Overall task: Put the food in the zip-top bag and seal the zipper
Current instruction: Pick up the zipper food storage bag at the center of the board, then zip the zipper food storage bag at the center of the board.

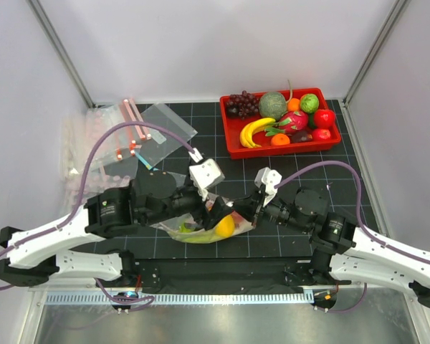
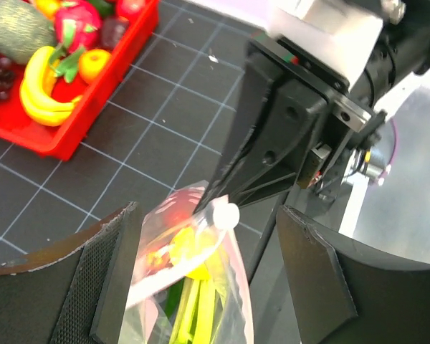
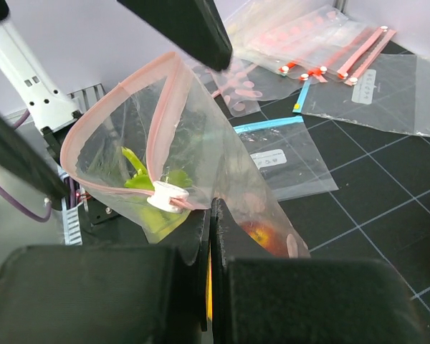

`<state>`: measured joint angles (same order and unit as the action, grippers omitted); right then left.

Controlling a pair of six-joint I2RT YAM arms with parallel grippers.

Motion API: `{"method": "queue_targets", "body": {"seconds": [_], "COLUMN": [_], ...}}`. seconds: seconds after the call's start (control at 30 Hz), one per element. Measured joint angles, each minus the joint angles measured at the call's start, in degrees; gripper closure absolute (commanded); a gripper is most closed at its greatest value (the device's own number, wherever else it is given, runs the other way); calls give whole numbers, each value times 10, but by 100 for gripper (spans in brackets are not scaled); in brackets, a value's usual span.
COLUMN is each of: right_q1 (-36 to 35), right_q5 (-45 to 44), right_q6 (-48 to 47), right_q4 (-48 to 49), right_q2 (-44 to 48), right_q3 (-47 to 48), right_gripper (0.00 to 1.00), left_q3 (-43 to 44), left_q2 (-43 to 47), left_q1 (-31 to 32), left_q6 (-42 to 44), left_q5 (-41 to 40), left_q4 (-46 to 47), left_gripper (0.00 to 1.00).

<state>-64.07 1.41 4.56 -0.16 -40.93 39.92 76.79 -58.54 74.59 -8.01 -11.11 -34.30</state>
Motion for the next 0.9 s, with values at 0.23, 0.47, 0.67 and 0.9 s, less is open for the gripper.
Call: {"method": "queue_targets", "body": {"seconds": [0.23,0.47,0.67,0.9], "right_q1": [0,0,0,0], "right_q5": [7,10,17,35], "right_q6": [4,4,4,-4], "right_q4": [-4,-4,-6,-5], "right_q2": [0,0,0,5], "right_q3": [1,1,1,0], "right_gripper": [99,99,99,51], "left_q3": [-21,-42,-69,-94], "left_q2": [-50,-50,-30,-5], "left_q1": [35,54,64,67], "left_q6": [38,42,39,37], "left_q5": [-16,-71,-107,-112], "left_q4": [1,-2,7,27], "left_gripper": [23,58,100,100]}}
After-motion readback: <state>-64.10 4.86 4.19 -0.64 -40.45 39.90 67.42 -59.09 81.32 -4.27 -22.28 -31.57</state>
